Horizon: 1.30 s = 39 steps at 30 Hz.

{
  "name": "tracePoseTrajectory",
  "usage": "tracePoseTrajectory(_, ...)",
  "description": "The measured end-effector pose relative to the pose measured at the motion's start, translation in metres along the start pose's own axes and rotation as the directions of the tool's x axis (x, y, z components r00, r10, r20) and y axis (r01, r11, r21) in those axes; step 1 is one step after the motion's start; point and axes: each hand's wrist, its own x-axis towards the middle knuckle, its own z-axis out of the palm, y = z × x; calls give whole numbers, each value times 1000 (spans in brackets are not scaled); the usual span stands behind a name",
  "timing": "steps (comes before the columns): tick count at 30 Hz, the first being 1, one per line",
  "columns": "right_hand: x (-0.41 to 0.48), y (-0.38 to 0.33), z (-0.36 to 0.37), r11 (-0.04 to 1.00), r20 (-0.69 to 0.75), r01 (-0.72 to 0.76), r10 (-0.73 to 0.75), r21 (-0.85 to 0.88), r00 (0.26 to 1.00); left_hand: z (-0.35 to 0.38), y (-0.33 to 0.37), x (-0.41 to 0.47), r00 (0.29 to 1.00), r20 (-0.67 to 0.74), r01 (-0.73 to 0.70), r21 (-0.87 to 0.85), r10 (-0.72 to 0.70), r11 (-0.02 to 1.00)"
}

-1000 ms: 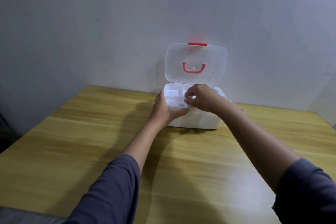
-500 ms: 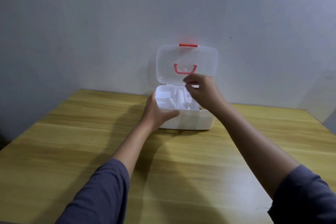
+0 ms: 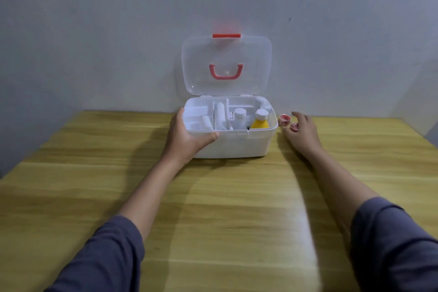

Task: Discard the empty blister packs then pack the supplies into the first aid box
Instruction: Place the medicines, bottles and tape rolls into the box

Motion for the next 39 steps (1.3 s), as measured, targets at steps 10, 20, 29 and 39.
tracePoseTrajectory(10,24,-3,16,998,-37,16,-14,55,999,2,0,-1,999,-29,14,16,-14,1000)
tracePoseTrajectory(20,-7,-46,-31,939,-129,108,-69,326,989,0,4,-3,999,-3,33,-13,-33,999)
tracePoseTrajectory(29,-24,-189,-1,889,166,386,-431,245,887,0,3,1,1000,-3,12,-25,-12,1000)
tracePoseTrajectory(39,-13,-202,74,960,322,257,-280,113,904,-1,1,2,999,34,20,-78,-17,997)
